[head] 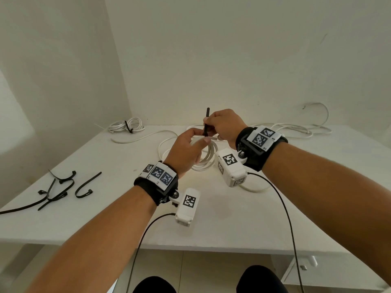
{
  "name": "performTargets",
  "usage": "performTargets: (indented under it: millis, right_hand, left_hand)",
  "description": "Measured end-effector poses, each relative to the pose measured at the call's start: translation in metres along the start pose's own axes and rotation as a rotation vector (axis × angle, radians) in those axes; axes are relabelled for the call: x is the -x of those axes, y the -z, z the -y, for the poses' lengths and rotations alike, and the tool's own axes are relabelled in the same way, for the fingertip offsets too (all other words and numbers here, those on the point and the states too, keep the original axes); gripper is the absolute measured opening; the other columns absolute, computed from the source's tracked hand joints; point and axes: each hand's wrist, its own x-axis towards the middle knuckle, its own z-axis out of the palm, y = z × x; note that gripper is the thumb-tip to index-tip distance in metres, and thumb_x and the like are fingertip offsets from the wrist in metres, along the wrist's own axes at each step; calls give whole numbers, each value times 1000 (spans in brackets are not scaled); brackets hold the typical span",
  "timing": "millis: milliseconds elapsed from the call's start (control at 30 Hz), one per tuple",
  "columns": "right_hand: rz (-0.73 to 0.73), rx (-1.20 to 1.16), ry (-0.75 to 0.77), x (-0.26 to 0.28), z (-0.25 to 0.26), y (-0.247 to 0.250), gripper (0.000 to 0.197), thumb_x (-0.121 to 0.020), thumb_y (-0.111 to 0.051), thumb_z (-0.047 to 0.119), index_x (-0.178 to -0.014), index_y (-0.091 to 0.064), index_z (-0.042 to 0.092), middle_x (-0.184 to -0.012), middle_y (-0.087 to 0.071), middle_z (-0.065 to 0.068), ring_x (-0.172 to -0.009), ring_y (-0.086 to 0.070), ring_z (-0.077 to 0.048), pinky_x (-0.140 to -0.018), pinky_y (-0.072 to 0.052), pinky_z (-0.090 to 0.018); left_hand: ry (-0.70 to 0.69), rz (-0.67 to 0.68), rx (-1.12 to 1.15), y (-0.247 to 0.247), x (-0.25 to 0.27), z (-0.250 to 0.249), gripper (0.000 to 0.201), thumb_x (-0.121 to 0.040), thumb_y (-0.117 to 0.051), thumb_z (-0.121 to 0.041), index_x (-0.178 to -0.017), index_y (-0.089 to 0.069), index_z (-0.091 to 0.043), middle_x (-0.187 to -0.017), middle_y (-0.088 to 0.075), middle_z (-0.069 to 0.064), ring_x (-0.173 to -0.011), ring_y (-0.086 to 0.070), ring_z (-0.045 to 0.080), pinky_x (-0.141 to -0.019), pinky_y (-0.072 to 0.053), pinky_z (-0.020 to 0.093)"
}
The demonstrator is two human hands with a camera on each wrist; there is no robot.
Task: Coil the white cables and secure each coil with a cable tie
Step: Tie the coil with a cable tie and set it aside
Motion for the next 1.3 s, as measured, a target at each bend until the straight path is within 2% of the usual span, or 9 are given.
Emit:
performTargets:
  millis: [300,467,600,833,1033,1100,1167,1233,1300]
  right_hand:
    - [-14,33,-28,-1,-10,-4,23,-93,-62,16,-85,-70,-4,-68,-66,-8,-60,-55,-17,-64,-45,-32]
    - [-4,43,-26,-8,-10,-10,22,-93,-62,16,-87,-70,-4,-67,-63,-4,-58,-54,-14,-63,-46,-30]
    - [2,77,41,-11,-5,-21,26,-94,-61,24,-87,-71,0,-82,-74,-10,-71,-64,-23,-64,-49,-33]
    - [544,-92,-89,-16,-7,-20,35,-98,-55,40,-107,-72,10,-100,-75,-7,-86,-69,-19,-75,-51,-34]
    - [621,-115,-65,-31,-20,-47,21,-94,-66,30,-99,-72,11,-98,-69,-7,-78,-60,-16,-60,-47,-23]
    - [632,-163,-67,-40,-20,-55,17,-92,-68,26,-93,-73,10,-87,-69,-4,-69,-57,-13,-58,-47,-22]
    - [620,-140,-46,-48,-15,-62,15,-92,-69,23,-87,-73,10,-71,-68,2,-59,-55,-10,-54,-46,-19]
    - [580,-59,-34,-59,-11,-70,20,-91,-71,22,-88,-71,2,-60,-65,3,-48,-51,-7,-49,-41,-17]
    - [500,5,-24,-76,-10,-80,32,-85,-77,23,-93,-70,-8,-67,-65,-6,-50,-50,-10,-52,-40,-22]
  left_hand:
    - [18,33,-61,1,-1,1,21,-74,-79,-24,-81,-58,-24,-73,-59,11,-48,-41,15,-49,-34,26]
    - [27,48,-59,4,0,-3,21,-81,-74,-20,-81,-53,-18,-58,-52,1,-43,-36,15,-44,-30,23]
    - [60,19,101,16,-1,-4,21,-93,-65,-5,-84,-48,-13,-57,-49,1,-36,-28,11,-41,-24,20]
    - [127,-80,273,55,1,2,17,-98,-54,-3,-85,-47,-12,-47,-48,-7,-34,-26,8,-42,-21,20]
    - [167,-65,309,77,-4,10,11,-99,-51,-4,-91,-49,-11,-49,-52,-5,-37,-29,6,-46,-19,24]
    - [179,-58,281,92,-10,16,11,-92,-64,-13,-97,-55,-11,-63,-62,0,-44,-41,9,-49,-34,22]
    - [229,-78,181,113,-21,24,37,-78,-76,-32,-105,-59,-14,-83,-68,5,-66,-60,17,-69,-48,29]
    - [321,-68,-89,136,-31,30,68,-61,-79,-56,-115,-58,-21,-109,-70,3,-102,-64,20,-95,-47,37]
    - [465,0,-485,162,-38,38,91,-53,-74,-74,-129,-51,-29,-137,-58,2,-127,-53,19,-109,-38,41]
